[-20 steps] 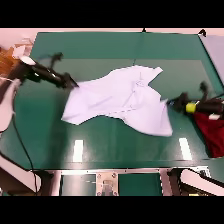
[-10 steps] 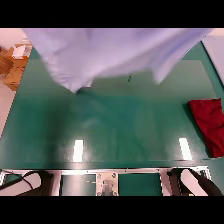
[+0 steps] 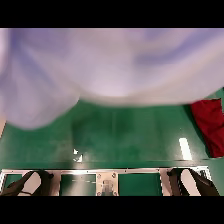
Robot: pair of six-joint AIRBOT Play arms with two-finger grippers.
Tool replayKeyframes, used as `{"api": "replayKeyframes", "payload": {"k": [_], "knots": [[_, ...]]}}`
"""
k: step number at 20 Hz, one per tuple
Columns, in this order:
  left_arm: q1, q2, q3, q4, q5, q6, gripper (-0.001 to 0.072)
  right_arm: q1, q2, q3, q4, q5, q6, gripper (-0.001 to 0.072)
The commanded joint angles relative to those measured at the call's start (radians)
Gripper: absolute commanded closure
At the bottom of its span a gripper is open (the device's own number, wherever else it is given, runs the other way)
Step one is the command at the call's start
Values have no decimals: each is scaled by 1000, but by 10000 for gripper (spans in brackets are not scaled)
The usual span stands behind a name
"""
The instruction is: Fold the shirts.
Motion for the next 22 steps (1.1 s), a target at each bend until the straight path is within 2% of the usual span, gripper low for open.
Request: {"api": "replayKeyframes", "payload": {"k": [1, 3, 5, 9, 11, 13, 17, 22], "knots": [[3, -9, -33, 177, -137, -106, 684, 9, -7, -219, -28, 20, -27, 697], [3, -35, -145, 169, -216, -101, 684, 45, -41, -425, -14, -8, -86, 697], [-18, -61, -322, 160, -196, -58, 684, 116, -109, -621, -14, -85, -156, 697], [-220, -205, -713, 167, 56, 131, 684, 248, -351, -799, -15, -259, -263, 696], [-282, -346, -795, 169, 227, 151, 684, 272, -518, -786, 4, -325, -277, 697], [-283, -493, -795, 125, 309, 152, 684, 268, -682, -735, 46, -353, -280, 698], [-282, -701, -703, 50, 332, 193, 684, 263, -930, -531, 56, -335, -280, 697], [-282, -767, -614, 50, 382, 193, 684, 265, -1031, -334, 56, -287, -280, 697]]}}
